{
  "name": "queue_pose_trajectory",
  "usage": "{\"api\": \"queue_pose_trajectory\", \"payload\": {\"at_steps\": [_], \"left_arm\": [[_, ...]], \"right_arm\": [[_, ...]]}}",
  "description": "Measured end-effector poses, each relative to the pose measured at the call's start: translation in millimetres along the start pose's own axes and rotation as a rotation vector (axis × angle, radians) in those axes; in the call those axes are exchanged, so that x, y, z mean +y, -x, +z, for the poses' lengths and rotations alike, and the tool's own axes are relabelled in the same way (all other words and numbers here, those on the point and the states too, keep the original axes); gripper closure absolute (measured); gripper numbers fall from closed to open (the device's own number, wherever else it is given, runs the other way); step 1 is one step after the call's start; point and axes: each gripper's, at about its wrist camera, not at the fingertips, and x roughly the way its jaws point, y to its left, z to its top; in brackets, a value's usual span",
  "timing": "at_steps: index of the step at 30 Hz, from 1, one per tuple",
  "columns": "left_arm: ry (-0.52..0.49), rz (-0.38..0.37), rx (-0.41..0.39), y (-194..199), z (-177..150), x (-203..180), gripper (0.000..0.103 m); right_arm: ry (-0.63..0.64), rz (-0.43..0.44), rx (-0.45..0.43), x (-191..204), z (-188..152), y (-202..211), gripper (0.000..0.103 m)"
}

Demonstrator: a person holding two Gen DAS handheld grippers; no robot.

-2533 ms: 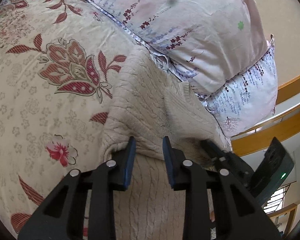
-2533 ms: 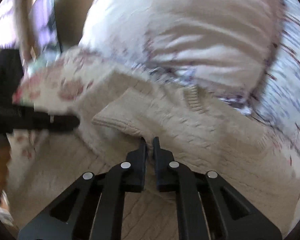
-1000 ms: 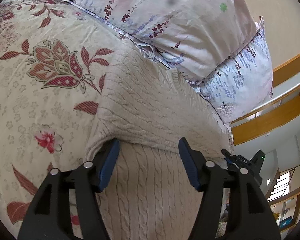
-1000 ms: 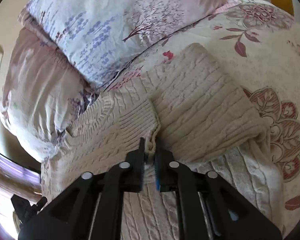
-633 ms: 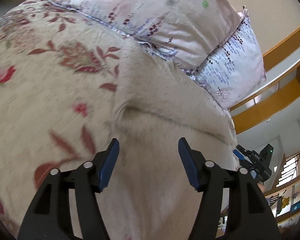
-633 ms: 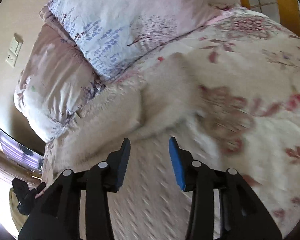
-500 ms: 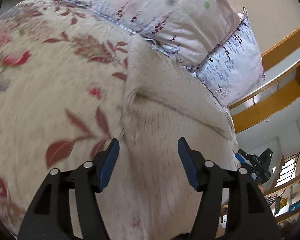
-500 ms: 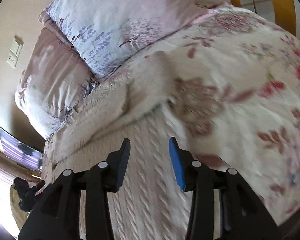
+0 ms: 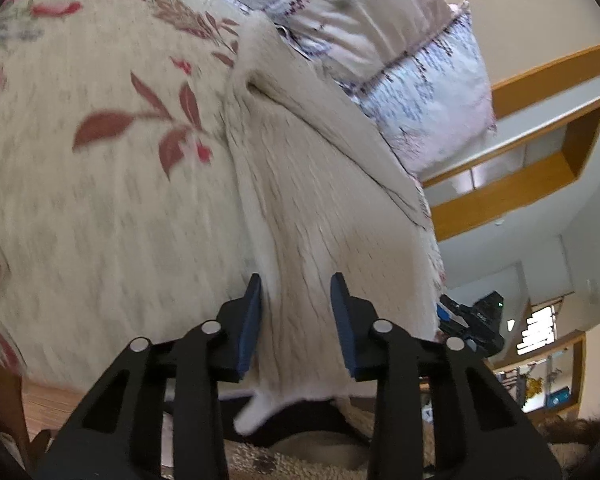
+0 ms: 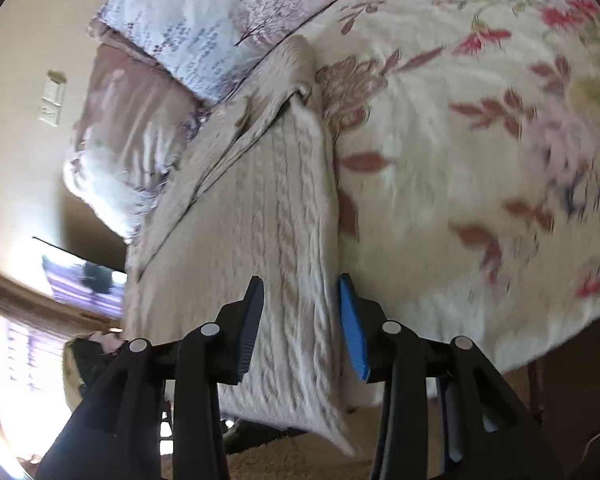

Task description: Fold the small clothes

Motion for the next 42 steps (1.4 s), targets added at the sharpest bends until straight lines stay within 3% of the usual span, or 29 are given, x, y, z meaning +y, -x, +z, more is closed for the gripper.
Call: {"api": "queue_pose_trajectory", "payload": {"at_steps": [10,17,20,22,24,33,42], "left_arm": [[0.000,-0.125,0.045,0.0,-43.0,-0.2,0.070],[-0.081,-0.083,0.124,-11.8,-60.7,-13.2,0.070],[-0.109,-0.063,0.141,-17.3,-61.8,-19.7,0.075],[-0.130,-0.047,0.151,-20.0,-61.8,-23.2,0.094],[-0.142,-0.036,0.151,-19.6,-60.9,-24.8,0.096],[-0.164,-0.019,0.002,11.7,-36.6,-28.2,0.096],[-0.176,0.026,-0.139,31.4,1.9,-41.3,0.097]], "right_arm": [[0.100,0.080,0.060,12.0,-40.7,6.4,0.070],[0.167,0.055,0.130,19.4,-59.3,2.4,0.071],[0.200,0.023,0.144,21.7,-64.1,0.6,0.088],[0.234,0.024,0.110,26.9,-64.2,4.9,0.093],[0.267,0.038,0.053,33.1,-61.8,13.7,0.094],[0.359,0.013,-0.260,56.8,-39.8,44.2,0.094],[0.429,-0.020,-0.452,73.1,-23.6,50.2,0.095]]}}
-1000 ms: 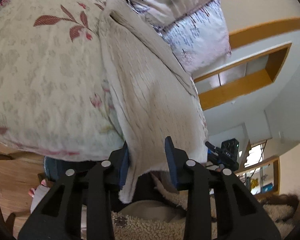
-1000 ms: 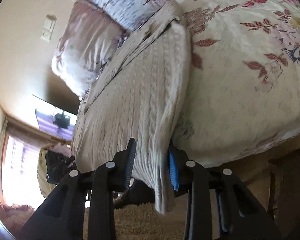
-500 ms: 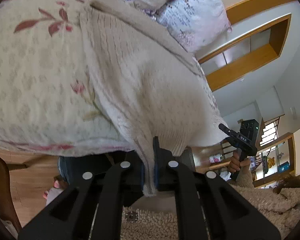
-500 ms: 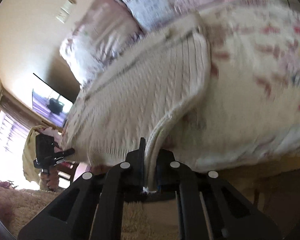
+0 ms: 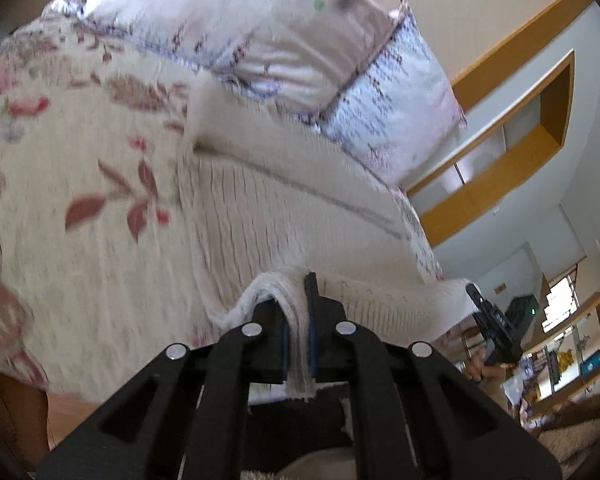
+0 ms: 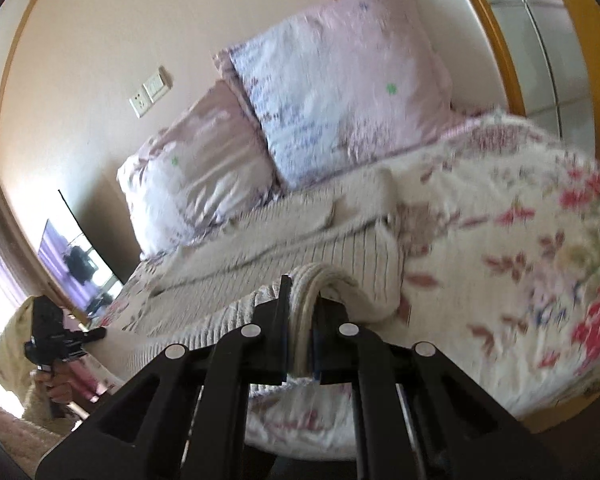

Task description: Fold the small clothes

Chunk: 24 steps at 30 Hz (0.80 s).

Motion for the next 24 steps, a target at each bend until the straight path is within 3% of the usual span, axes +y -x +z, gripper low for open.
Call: {"api": "queue_pose_trajectory", "payload": {"at_steps": [10,19,24], "left_arm": [[-0.061,0.101,-0.093,-15.0,69.5,-19.5,0.097],[-0.120,0.148,-0.163,-40.0,142.6,-40.9,0.097],[-0.023,0.135,-0.159,-81.3,179.5,-18.5,0.097]], "right_arm": [[0.088,-0.039,-0.098,16.3,39.4,-23.4,0.095],[0.101,-0.100,-0.128,22.7,88.7,-68.3,0.095],[0.016,-0.143,-0.078,1.6,100.2,-120.9,0.095]]}}
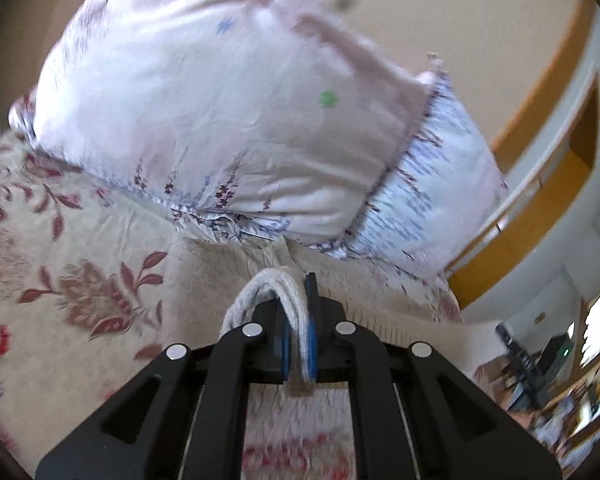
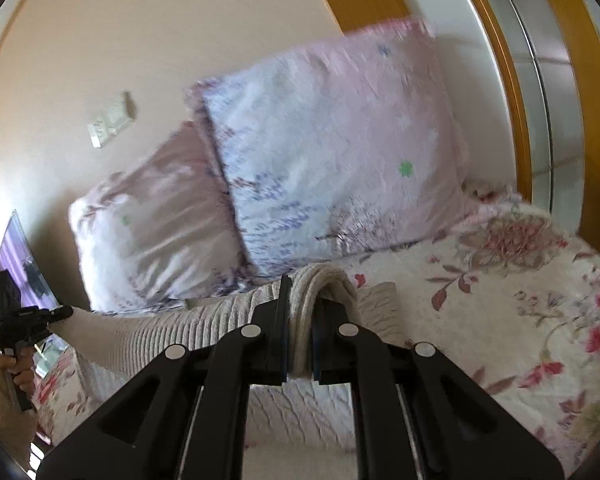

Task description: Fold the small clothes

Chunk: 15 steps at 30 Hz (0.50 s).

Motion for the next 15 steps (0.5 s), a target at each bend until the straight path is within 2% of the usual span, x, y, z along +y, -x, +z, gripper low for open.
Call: {"api": "queue_pose_trajectory", "payload": {"at_steps": [2,7,12,15], "left_arm": [[0.060,0.003,0.037,-31.3,6.5,14.9,0.097],[0.100,0.050,0.104,-82.7,8.4,37.2,0.097],[0.200,0.040,0.145,-108.5,6.8,62.9,0.097],[0.275,0.014,0.168,-118.8,4.7,75.5,0.095]], "right_arm": [[-0.065,-0.015,0.058,-12.6,-2.2,-29.2,0.095],[-0.150,-0.059,0.173,-31.9,-13.1,-84.0,0.095],[-0.203,-0.079,0.226,-43.5,-15.6,-109.7,0.095],[-0.259,-0.086,0.287,-48.3,-12.7,-126.8,0.094]]}}
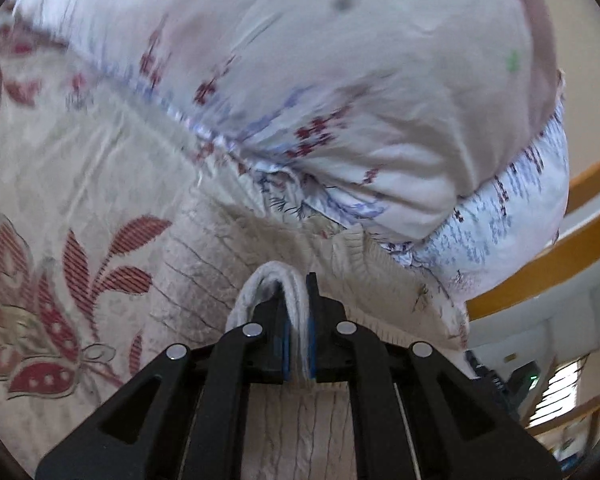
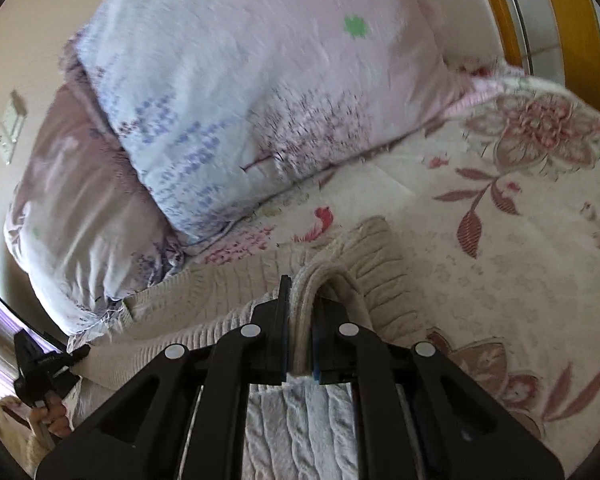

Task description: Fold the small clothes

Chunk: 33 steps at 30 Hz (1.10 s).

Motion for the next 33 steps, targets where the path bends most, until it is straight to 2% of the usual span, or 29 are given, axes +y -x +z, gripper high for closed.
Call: {"api": "queue_pose_trajectory", "payload": {"at_steps": [2,4,5,6,8,9,10,12,14,17,22,29,31,33], "left_arm": [[0.040,-0.016,0.003,-3.7,2.3,3.1,0.094],[0.057,-0.035,0.004,-6.0,6.5,0.1,0.083],[0.061,-0.043,0.002,-5.9,8.7,-2.0,0.080],[0.063,-0.050,-0.001,-5.3,10.8,-4.8,0.074],[0.060,-0.054,-0.022,-1.1,14.1,-9.8,0.062],[0.056,-0.047,-0.039,1.9,15.8,-11.6,0.052],[0.048,-0.043,-0.067,7.9,17.5,-14.3,0.047],[0.037,-0.042,-0.091,18.6,17.6,-16.0,0.045],[0.001,-0.038,-0.093,31.6,12.8,-18.3,0.045],[-0.091,0.043,-0.087,47.6,-0.4,-21.9,0.046],[-0.246,0.163,-0.076,67.6,-34.5,-23.0,0.053],[-0.258,0.217,-0.025,69.0,-62.1,-3.0,0.056],[-0.258,0.226,-0.020,66.7,-66.9,0.2,0.064],[-0.272,0.241,-0.026,66.6,-69.7,0.4,0.071]], "right_arm": [[-0.088,0.026,0.047,-3.5,9.1,-9.5,0.088],[-0.143,0.061,0.050,-5.2,15.6,-13.9,0.078],[-0.155,0.070,0.044,-4.8,18.2,-14.7,0.069],[-0.158,0.074,0.036,-3.3,20.4,-15.0,0.062],[-0.133,0.057,0.000,3.0,24.2,-10.5,0.053],[-0.118,0.049,-0.013,5.7,25.4,-7.2,0.051],[-0.105,0.046,-0.025,7.4,25.7,-1.6,0.051],[-0.086,0.045,-0.036,7.3,25.1,9.3,0.051],[-0.031,0.001,-0.049,6.1,19.8,26.0,0.051],[0.046,-0.040,-0.048,-2.2,5.1,45.2,0.052],[0.121,-0.069,0.002,-18.8,-22.0,62.5,0.061],[0.186,-0.105,0.063,-20.8,-45.5,58.8,0.063],[0.214,-0.125,0.061,-18.3,-48.7,56.2,0.071],[0.241,-0.125,0.062,-16.2,-51.6,54.7,0.092]]}}
